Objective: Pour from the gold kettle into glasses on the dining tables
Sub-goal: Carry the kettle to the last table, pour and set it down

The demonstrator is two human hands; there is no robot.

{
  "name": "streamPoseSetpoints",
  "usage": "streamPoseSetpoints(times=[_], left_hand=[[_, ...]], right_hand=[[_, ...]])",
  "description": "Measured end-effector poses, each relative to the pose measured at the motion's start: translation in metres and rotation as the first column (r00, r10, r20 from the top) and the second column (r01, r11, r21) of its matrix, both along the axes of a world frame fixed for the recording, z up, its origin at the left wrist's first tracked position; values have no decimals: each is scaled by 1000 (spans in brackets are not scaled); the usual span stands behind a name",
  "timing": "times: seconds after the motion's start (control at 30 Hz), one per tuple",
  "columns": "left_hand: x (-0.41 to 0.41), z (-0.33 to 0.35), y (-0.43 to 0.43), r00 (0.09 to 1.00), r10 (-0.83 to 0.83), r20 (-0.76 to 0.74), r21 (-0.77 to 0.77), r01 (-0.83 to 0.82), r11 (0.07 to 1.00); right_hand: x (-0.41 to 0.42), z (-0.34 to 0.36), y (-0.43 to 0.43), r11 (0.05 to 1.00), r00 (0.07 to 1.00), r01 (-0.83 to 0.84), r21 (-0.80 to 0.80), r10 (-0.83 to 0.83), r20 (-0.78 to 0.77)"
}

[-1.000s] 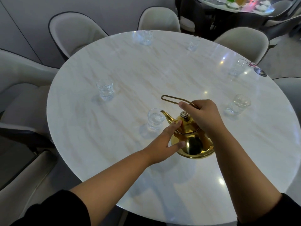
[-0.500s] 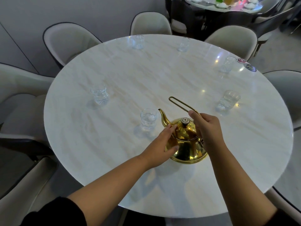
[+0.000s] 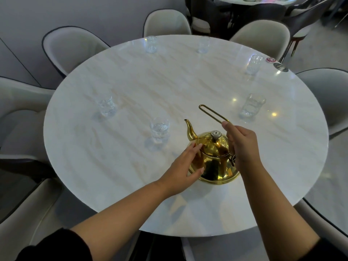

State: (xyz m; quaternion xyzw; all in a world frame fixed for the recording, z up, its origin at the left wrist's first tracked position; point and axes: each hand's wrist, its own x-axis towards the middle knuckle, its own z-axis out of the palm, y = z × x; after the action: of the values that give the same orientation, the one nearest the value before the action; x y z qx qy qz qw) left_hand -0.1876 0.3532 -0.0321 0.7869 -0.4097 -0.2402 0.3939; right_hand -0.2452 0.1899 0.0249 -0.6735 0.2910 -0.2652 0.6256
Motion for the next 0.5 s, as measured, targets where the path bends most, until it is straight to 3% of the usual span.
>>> streamPoseSetpoints(times=[0.17, 0.5], left_hand=[[26, -1, -25, 990, 8, 140, 51, -15, 999], [150, 7, -110, 969, 31, 244, 106, -58, 993]], right_hand=[[26, -8, -20, 999, 999, 29, 13, -29, 30], [143, -6, -88, 1000, 997, -16, 14, 15, 74]])
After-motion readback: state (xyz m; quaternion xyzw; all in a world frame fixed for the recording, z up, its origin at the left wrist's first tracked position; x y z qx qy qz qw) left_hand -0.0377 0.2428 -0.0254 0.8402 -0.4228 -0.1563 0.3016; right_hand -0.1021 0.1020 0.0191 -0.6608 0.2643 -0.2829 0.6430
